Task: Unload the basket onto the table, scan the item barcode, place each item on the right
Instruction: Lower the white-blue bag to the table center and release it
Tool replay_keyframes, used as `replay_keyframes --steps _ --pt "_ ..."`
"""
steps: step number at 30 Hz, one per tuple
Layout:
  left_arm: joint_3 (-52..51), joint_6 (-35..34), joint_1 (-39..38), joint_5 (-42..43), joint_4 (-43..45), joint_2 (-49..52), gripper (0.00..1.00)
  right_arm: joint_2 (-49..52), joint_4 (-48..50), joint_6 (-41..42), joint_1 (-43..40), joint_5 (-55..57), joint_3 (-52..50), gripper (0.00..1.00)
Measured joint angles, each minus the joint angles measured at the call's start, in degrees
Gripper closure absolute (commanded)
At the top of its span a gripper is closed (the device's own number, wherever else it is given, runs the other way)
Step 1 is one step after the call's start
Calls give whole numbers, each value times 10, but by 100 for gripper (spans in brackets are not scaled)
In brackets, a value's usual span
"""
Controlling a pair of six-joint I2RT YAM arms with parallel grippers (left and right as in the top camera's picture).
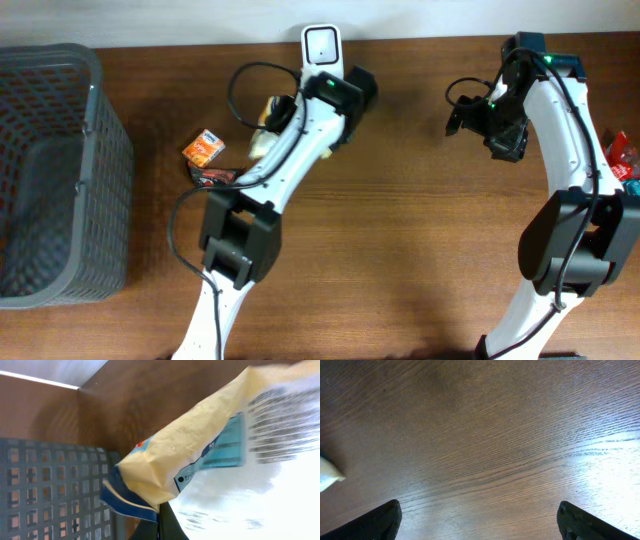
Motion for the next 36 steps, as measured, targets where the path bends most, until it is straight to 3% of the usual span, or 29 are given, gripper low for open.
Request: replay_keyframes --steps 5,9,12,16,22,28,32,33,34,36 --pt "0 0 -28 -155 -1 10 100 0 0 0 0 0 0 1" --pt "15 7 45 -259 11 11 100 0 0 0 0 0 0 2" --pt "16 11 100 -260 22 10 100 0 0 0 0 0 0 2" --pt "16 16 85 -140 17 11 100 0 0 0 0 0 0 1" --pt "19 18 14 124 16 11 100 0 0 0 0 0 0 1" --pt "19 18 -57 214 20 11 100 0 0 0 0 0 0 2" --pt "19 18 -79 344 8 11 100 0 0 0 0 0 0 2" --pt "19 17 -85 377 7 11 97 0 0 0 0 0 0 2" --pt "19 18 -89 396 4 11 87 0 0 0 0 0 0 2" --pt "19 17 -97 450 1 11 21 0 0 0 0 0 0 2"
